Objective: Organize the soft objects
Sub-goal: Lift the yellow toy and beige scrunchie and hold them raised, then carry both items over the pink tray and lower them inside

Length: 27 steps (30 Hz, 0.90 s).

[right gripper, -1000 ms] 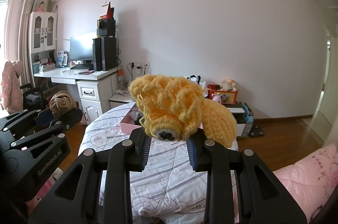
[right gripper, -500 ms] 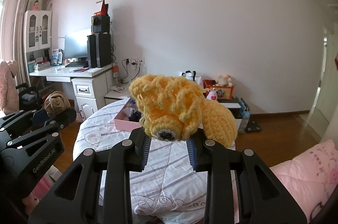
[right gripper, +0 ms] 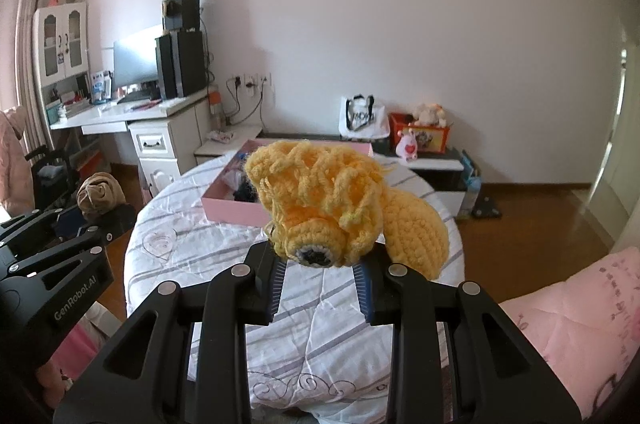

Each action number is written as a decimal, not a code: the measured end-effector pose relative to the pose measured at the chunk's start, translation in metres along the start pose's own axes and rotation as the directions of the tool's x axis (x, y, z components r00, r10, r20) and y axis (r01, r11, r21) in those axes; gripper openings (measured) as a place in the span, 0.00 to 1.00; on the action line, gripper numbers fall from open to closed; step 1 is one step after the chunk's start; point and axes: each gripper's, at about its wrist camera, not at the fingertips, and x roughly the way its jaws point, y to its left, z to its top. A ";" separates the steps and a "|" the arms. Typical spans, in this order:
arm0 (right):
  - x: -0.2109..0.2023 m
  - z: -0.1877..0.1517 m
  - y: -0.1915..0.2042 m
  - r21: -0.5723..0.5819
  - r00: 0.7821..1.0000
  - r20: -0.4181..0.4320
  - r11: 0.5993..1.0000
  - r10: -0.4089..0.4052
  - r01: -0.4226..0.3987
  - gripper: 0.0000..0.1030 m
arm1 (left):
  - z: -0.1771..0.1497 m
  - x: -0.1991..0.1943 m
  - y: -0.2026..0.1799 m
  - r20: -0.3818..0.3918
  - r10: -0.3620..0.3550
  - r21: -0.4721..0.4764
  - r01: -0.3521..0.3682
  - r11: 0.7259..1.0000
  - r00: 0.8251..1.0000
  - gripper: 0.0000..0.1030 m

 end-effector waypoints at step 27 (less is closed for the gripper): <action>0.167 0.038 -0.017 -0.001 0.989 -0.145 1.000 0.020 -0.020 0.27 | 0.095 0.262 -0.010 -0.194 -0.031 0.019 0.035 0.999 0.980 0.24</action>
